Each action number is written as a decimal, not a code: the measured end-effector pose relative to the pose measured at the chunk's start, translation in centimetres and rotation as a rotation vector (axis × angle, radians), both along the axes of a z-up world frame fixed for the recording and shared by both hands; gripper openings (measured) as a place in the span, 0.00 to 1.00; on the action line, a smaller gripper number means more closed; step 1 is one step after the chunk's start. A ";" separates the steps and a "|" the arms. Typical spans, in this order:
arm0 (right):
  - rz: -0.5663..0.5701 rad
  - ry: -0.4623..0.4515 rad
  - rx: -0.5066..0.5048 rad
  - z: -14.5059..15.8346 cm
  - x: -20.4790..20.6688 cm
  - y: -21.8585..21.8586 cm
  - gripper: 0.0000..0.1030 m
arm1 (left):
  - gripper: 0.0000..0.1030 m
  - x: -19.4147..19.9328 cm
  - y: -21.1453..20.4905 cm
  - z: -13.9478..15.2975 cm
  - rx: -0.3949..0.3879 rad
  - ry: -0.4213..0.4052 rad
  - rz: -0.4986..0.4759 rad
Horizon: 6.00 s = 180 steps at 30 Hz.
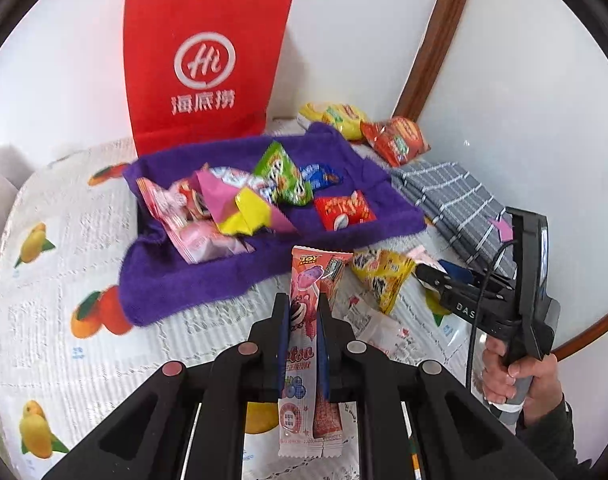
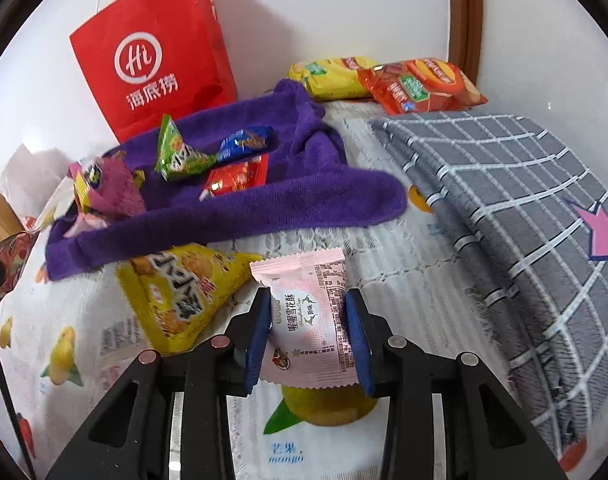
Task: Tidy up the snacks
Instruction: 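Carry the pink packet and pink candy stick packet over the purple towel, then lower both held packets onto the purple towel and open both tools, then grasp the yellow triangular chip bag with the right tool, then grasp the white sauce packet with the left tool while the right tool holds the yellow bag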
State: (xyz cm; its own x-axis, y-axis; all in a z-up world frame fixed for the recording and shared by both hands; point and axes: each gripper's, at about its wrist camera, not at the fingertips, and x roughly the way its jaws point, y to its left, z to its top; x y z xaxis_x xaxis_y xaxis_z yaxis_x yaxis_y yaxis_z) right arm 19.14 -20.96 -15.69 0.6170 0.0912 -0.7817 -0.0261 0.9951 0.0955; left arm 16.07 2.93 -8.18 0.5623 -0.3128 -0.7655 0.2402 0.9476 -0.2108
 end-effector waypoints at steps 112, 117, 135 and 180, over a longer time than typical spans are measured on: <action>0.065 -0.043 0.170 2.2 14.9 3.9 0.44 | 0.22 17.1 6.9 -1.6 -0.008 0.179 0.306; 0.068 -0.072 0.150 2.8 13.6 4.2 0.44 | 0.23 16.6 7.2 -1.0 -0.028 0.170 0.302; 0.134 0.008 0.057 1.9 2.1 4.8 0.67 | 0.43 14.1 4.4 3.0 -0.058 0.084 0.204; -0.048 0.010 -0.097 -2.5 -0.7 -2.3 0.50 | 0.68 3.0 -4.6 -1.4 0.096 0.081 -0.080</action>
State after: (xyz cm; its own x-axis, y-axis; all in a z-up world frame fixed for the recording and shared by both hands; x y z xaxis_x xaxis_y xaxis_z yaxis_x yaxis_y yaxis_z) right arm 18.41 -23.28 -18.19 0.6107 -0.0147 -0.7917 0.0218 0.9998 -0.0017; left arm 19.05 -1.63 -9.60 0.4737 -0.2774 -0.8359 0.3022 0.9427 -0.1416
